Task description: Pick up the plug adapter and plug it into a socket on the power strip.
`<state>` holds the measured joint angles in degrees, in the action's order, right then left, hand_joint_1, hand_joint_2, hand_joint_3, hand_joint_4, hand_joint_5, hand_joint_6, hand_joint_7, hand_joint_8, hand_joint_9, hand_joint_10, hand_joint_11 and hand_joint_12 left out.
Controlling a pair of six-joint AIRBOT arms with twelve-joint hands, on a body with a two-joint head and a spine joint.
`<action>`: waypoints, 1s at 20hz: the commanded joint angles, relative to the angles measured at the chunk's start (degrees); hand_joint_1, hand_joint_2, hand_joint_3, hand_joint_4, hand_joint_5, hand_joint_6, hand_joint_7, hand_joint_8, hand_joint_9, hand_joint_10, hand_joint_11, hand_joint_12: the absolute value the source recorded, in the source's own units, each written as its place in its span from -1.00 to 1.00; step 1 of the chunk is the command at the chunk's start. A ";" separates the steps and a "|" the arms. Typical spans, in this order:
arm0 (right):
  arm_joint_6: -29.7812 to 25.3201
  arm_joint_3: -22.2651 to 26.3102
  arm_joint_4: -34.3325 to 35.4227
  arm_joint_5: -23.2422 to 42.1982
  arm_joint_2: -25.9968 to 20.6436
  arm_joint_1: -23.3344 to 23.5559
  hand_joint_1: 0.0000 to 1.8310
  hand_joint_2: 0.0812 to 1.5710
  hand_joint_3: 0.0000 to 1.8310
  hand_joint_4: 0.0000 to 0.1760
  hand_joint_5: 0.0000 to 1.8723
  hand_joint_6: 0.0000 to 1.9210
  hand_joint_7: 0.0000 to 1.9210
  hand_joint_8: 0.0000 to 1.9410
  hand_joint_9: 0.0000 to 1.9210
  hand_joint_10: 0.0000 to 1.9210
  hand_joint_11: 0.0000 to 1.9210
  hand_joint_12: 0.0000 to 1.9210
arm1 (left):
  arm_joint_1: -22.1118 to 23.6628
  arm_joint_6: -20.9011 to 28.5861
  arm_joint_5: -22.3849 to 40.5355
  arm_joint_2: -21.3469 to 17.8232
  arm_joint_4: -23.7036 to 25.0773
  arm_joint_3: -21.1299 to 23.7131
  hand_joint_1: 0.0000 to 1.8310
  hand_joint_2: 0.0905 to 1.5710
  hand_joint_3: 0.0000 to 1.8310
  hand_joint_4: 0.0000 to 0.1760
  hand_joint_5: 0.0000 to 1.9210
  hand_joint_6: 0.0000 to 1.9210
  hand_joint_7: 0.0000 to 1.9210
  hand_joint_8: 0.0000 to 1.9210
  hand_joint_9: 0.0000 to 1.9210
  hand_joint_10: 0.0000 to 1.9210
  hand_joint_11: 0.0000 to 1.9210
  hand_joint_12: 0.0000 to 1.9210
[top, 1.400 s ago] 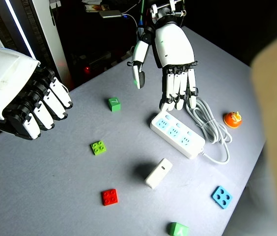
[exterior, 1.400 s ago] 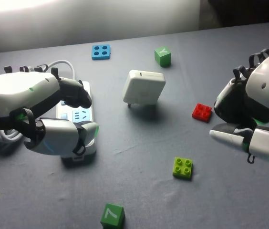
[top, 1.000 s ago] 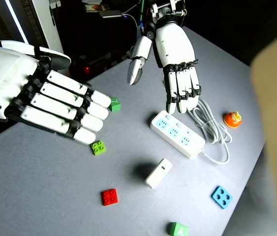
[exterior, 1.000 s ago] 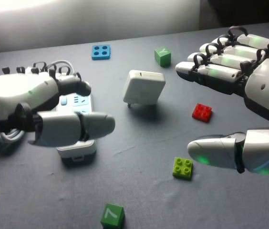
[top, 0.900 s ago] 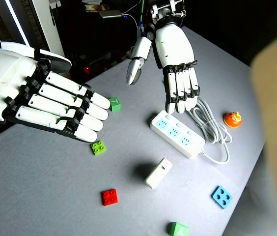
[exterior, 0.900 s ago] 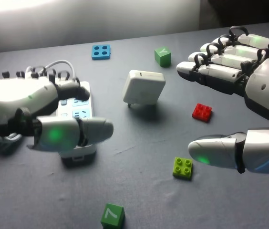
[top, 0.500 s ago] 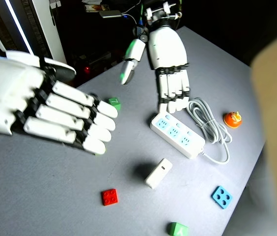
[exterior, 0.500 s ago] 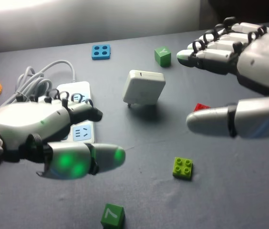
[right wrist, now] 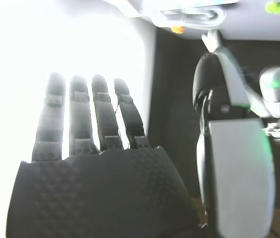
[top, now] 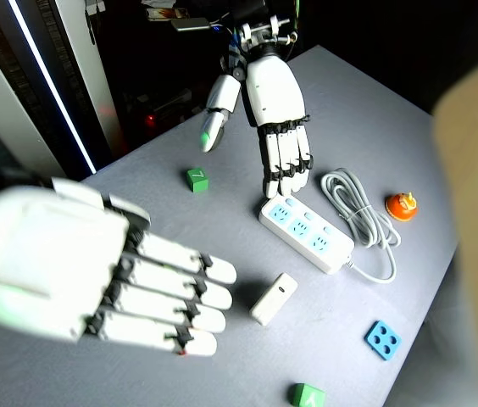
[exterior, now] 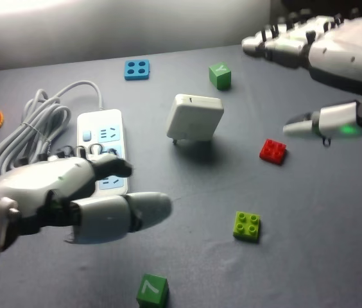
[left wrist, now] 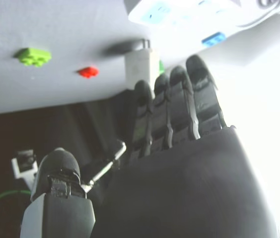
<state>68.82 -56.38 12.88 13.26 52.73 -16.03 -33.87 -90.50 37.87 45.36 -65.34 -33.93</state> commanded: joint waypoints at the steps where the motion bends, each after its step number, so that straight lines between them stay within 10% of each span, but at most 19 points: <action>1: -2.99 -0.90 -3.85 8.48 0.50 0.45 -0.08 0.42 -0.99 -1.00 -0.97 -1.00 -0.97 -1.00 -0.96 -1.00 -1.00 -0.69 | 0.06 0.73 5.45 0.07 2.67 -0.01 -1.00 0.38 -1.00 -1.00 -0.85 -0.99 -0.85 -0.99 -0.87 -0.99 -1.00 -0.54; 5: -12.95 -6.69 -5.17 -0.75 4.42 2.86 -0.05 0.45 -0.99 -1.00 -0.94 -0.99 -0.96 -1.00 -0.95 -1.00 -1.00 -0.64 | -0.75 1.89 7.37 2.83 2.68 -0.06 -1.00 0.39 -1.00 -1.00 -0.85 -1.00 -0.86 -1.00 -0.87 -1.00 -1.00 -0.56; 20: -20.30 -23.59 -5.05 -14.47 21.16 7.28 -0.09 0.47 -0.99 -1.00 -0.92 -1.00 -0.95 -1.00 -0.94 -1.00 -1.00 -0.70 | -6.71 5.77 14.72 7.69 2.68 -3.37 -1.00 0.42 -1.00 -1.00 -0.90 -1.00 -0.91 -1.00 -0.90 -1.00 -1.00 -0.56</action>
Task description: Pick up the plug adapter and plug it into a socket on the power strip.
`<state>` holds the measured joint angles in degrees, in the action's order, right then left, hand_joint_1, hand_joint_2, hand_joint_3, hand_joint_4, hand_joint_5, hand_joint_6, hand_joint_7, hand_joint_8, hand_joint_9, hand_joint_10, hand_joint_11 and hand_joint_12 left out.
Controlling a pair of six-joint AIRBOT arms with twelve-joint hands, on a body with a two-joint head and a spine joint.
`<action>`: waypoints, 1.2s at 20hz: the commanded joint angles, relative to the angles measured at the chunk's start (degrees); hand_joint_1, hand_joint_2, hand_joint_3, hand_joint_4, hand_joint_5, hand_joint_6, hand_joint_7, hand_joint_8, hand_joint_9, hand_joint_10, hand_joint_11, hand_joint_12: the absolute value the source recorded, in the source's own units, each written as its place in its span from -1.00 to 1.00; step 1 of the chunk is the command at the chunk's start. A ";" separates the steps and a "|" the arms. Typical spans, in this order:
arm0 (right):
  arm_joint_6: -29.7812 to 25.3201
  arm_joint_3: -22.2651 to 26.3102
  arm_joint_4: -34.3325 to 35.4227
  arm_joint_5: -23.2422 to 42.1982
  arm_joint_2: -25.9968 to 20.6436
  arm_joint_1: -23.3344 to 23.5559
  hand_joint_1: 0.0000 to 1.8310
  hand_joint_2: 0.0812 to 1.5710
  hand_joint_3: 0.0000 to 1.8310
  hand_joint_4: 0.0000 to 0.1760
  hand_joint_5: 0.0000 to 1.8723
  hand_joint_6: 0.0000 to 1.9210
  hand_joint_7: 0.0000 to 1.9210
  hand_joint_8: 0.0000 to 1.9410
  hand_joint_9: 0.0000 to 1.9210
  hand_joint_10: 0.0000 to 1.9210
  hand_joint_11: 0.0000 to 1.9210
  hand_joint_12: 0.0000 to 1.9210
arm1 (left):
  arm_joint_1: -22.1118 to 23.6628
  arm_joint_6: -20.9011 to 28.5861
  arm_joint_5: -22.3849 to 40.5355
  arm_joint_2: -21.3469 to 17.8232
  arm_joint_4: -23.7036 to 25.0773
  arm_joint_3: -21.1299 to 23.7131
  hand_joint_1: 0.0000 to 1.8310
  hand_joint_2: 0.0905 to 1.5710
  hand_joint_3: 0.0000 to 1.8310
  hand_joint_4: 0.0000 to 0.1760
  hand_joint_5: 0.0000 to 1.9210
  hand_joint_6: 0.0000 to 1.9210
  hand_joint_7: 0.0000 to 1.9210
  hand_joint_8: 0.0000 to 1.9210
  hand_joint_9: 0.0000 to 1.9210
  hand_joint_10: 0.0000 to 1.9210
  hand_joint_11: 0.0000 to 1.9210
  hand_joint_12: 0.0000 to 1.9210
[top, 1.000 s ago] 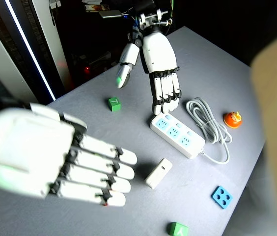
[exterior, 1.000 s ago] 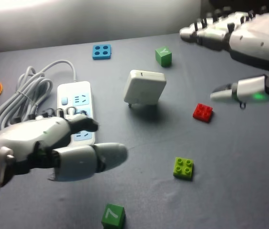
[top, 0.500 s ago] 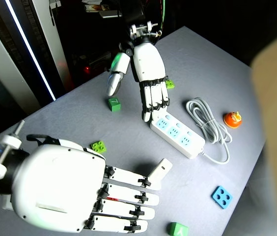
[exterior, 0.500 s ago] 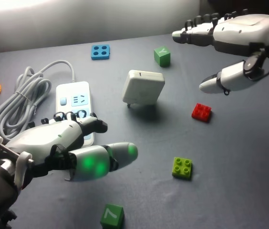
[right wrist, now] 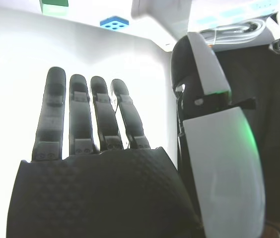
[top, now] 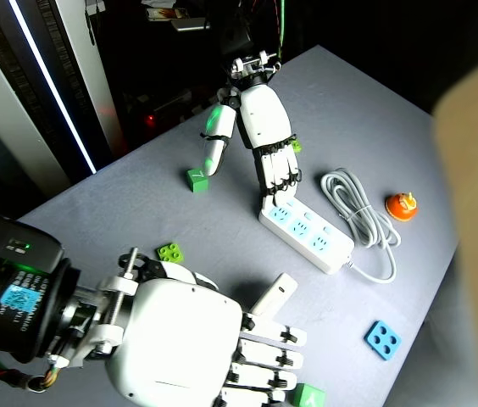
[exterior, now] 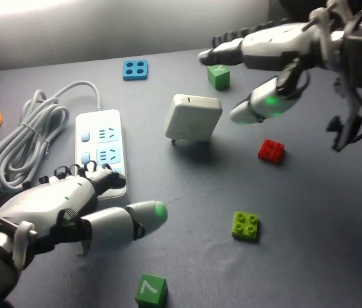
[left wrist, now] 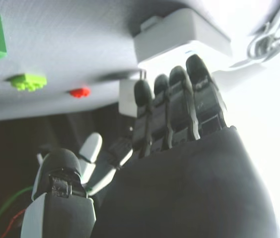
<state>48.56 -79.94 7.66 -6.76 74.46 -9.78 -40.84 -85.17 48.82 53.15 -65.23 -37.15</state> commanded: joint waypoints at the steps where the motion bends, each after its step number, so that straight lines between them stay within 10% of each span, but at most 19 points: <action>1: -1.44 -0.45 0.19 5.49 0.12 1.06 -0.10 0.48 -0.99 -1.00 -0.92 -1.00 -0.95 -1.00 -0.94 -1.00 -1.00 -0.71 | 0.29 0.43 3.77 0.31 2.58 -0.39 -1.00 0.42 -1.00 -1.00 -0.91 -1.00 -0.91 -1.00 -0.90 -1.00 -1.00 -0.56; 24: -4.51 -13.86 0.19 7.15 12.69 -2.25 -0.07 0.43 -1.00 -1.00 -0.92 -0.99 -0.94 -1.00 -0.94 -1.00 -1.00 -0.79 | -0.84 -3.60 1.92 3.08 2.58 -2.85 -1.00 0.42 -1.00 -1.00 -0.87 -1.00 -0.88 -1.00 -0.88 -1.00 -1.00 -0.58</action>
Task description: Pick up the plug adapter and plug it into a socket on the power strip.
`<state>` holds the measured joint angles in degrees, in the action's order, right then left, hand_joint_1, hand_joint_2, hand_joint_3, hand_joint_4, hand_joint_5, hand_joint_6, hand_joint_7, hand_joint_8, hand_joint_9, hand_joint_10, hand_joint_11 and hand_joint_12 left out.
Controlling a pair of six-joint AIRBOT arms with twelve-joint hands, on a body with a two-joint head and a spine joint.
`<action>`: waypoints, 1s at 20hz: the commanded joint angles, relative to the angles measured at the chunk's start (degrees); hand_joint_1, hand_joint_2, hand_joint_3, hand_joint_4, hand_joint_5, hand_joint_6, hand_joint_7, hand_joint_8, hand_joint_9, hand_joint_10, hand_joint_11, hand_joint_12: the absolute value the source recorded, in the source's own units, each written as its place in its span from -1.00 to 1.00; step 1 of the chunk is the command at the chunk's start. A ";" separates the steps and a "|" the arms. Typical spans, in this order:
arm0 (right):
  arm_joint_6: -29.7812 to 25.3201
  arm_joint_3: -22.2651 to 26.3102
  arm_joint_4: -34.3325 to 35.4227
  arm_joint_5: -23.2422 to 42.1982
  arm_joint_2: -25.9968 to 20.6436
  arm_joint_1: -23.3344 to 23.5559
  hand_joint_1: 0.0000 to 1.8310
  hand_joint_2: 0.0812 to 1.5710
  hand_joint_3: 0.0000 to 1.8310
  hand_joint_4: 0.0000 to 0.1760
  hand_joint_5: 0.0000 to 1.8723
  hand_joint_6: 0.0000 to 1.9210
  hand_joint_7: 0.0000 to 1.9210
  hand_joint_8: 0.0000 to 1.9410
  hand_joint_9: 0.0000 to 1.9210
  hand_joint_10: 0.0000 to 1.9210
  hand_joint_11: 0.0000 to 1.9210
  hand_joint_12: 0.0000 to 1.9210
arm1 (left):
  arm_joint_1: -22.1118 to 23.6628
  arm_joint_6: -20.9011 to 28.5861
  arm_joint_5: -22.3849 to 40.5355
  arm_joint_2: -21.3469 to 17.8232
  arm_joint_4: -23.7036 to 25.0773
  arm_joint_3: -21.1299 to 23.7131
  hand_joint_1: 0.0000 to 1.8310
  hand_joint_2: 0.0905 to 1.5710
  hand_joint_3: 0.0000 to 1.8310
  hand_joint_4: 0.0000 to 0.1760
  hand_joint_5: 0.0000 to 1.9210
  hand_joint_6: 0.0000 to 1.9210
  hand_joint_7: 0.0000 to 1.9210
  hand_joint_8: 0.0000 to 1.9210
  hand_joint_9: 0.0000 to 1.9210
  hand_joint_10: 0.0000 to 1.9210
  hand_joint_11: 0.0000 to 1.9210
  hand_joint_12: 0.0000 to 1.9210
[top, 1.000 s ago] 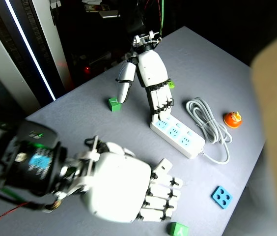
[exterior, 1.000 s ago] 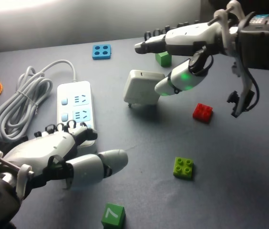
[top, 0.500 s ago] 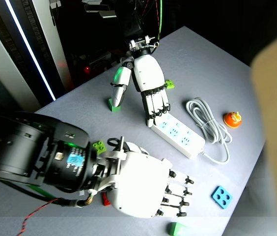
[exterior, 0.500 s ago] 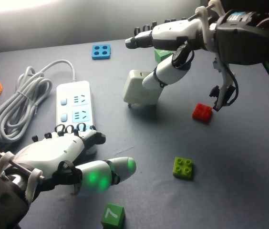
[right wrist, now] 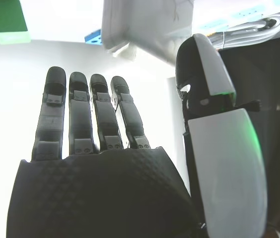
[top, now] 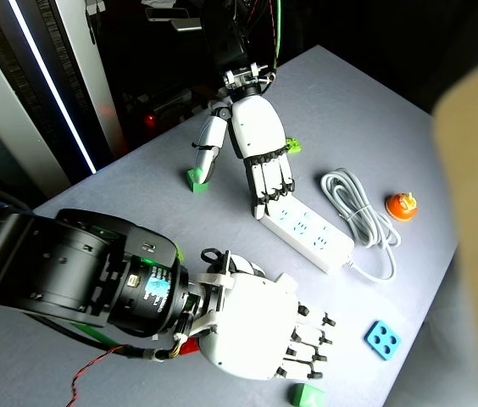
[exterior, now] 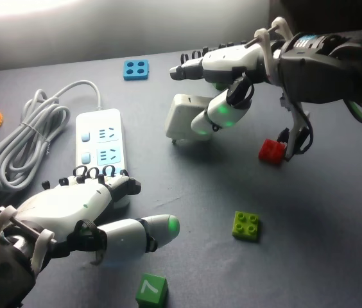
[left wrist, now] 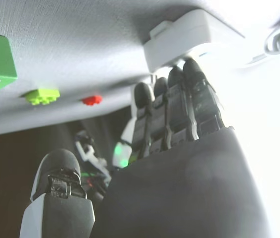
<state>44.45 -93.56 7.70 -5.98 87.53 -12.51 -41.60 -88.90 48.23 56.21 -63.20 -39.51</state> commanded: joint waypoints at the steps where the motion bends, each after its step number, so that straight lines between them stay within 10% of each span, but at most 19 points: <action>1: -0.83 -0.31 0.15 6.37 -0.31 0.35 -0.07 0.43 -1.00 -1.00 -0.92 -0.99 -0.94 -1.00 -0.94 -1.00 -1.00 -0.80 | -0.15 0.14 2.51 0.03 0.55 -0.46 -1.00 0.42 -1.00 -1.00 -0.87 -1.00 -0.88 -1.00 -0.88 -1.00 -1.00 -0.57; 20: -2.30 -0.48 0.14 6.87 0.68 -0.56 -0.09 0.41 -1.00 -1.00 -0.86 -1.00 -0.88 -1.00 -0.88 -0.99 -1.00 -0.56 | 0.23 0.55 3.03 -0.56 0.55 -1.14 -1.00 0.40 -1.00 -1.00 -0.92 -1.00 -0.92 -1.00 -0.92 -1.00 -1.00 -0.79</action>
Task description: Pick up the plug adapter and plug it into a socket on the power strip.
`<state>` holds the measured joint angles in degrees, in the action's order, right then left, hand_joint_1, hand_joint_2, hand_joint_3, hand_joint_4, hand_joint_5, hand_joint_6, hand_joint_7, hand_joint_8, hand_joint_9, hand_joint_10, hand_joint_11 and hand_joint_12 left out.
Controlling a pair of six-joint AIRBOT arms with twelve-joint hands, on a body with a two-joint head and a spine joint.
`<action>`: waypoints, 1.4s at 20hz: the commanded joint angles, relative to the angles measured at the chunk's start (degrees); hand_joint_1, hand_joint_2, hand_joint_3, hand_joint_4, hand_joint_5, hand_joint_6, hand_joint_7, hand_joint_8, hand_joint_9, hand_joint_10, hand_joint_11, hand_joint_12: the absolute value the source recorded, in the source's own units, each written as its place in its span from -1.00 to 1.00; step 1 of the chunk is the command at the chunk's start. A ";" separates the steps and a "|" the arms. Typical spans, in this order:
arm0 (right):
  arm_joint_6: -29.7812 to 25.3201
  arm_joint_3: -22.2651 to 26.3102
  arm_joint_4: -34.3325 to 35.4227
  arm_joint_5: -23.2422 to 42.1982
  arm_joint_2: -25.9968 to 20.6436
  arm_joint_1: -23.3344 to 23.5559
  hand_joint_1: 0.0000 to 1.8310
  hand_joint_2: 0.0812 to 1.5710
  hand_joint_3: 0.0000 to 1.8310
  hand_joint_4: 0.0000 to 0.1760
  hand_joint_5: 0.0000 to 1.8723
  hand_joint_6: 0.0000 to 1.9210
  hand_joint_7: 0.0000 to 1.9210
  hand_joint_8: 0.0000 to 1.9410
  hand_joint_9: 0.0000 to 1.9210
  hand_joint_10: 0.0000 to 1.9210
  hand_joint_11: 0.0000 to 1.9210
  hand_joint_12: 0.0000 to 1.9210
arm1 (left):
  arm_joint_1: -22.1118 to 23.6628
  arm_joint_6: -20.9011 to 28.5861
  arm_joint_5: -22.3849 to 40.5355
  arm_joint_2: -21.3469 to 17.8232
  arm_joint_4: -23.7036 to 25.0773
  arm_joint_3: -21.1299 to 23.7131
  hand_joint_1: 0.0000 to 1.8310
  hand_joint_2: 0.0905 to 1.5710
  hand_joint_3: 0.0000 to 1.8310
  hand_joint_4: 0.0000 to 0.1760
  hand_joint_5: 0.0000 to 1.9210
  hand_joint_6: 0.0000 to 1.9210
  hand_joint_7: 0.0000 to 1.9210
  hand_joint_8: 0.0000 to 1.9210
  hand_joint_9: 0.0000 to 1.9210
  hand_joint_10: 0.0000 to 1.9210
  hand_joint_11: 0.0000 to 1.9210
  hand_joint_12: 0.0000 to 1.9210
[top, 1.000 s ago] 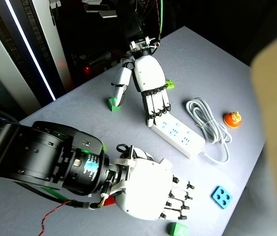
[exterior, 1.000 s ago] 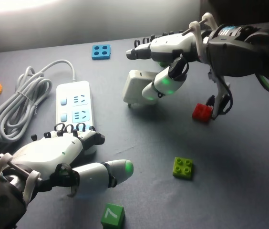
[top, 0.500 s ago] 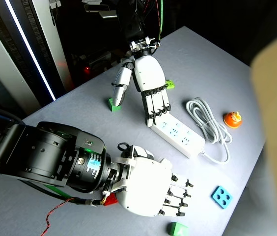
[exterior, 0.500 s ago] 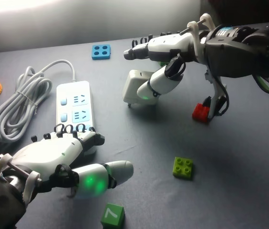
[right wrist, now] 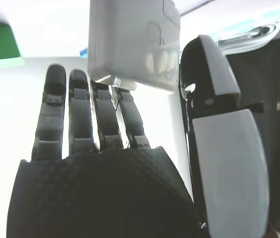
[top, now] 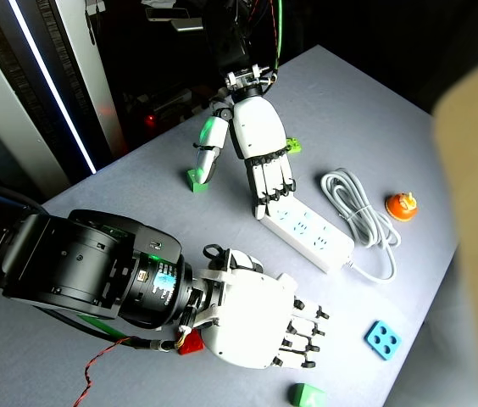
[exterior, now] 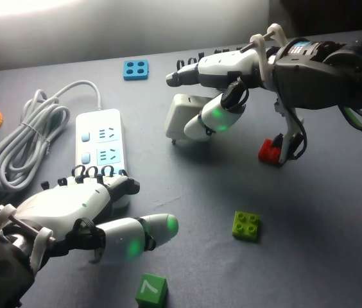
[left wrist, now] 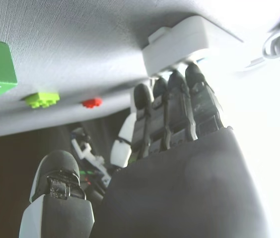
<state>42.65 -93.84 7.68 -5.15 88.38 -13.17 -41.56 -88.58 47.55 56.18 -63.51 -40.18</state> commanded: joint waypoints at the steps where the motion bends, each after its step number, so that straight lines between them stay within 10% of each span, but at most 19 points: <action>1: -0.57 -0.19 0.17 6.04 -0.18 0.04 -0.11 0.41 -1.00 -1.00 -0.88 -1.00 -0.88 -1.00 -0.88 -1.00 -1.00 -0.55 | 0.18 0.22 3.83 -0.54 0.86 -0.50 -1.00 0.40 -1.00 -1.00 -0.90 -1.00 -0.90 -1.00 -0.91 -1.00 -1.00 -0.76; 13: 0.30 -0.20 0.16 6.75 0.05 -0.26 -0.08 0.40 -1.00 -1.00 -0.87 -1.00 -0.88 -1.00 -0.89 -1.00 -1.00 -0.62 | -0.01 0.36 4.55 -0.78 0.85 -0.90 -1.00 0.42 -1.00 -1.00 -0.92 -1.00 -0.90 -1.00 -0.90 -1.00 -1.00 -0.78; 21: 0.89 -0.34 0.16 7.37 0.08 -0.04 0.00 0.41 -1.00 -1.00 -0.64 -0.98 -0.71 -0.99 -0.76 -0.99 -1.00 -0.19 | -0.02 0.34 4.73 -1.09 0.85 -0.77 -1.00 0.42 -1.00 -1.00 -0.91 -1.00 -0.89 -1.00 -0.88 -1.00 -1.00 -0.70; 23: 0.71 -0.35 0.16 7.60 0.14 -0.04 0.17 0.45 -1.00 -1.00 -0.19 -0.93 -0.28 -0.98 -0.33 -0.94 -0.69 0.16 | -0.01 0.32 4.77 -1.10 0.85 -0.78 -1.00 0.42 -1.00 -1.00 -0.92 -1.00 -0.90 -1.00 -0.89 -1.00 -1.00 -0.70; 27: -0.33 -0.35 0.16 7.99 0.46 -0.20 0.18 0.46 -1.00 -1.00 -0.14 -0.97 -0.24 -1.00 -0.28 -0.98 -0.65 0.18 | 0.03 0.32 4.89 -1.19 0.85 -0.67 -1.00 0.42 -1.00 -1.00 -0.92 -1.00 -0.90 -1.00 -0.89 -1.00 -1.00 -0.71; 28: -0.33 -0.34 0.16 8.08 0.52 -0.25 0.27 0.47 -1.00 -1.00 -0.06 -0.09 -0.13 -0.02 -0.05 -0.85 -0.45 0.33 | 0.03 0.32 4.89 -1.20 0.84 -0.64 -1.00 0.43 -1.00 -1.00 -0.91 -1.00 -0.90 -1.00 -0.91 -1.00 -1.00 -0.78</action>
<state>42.83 -94.06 7.62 -3.18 89.01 -13.76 -41.60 -88.40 47.55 55.77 -63.48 -40.62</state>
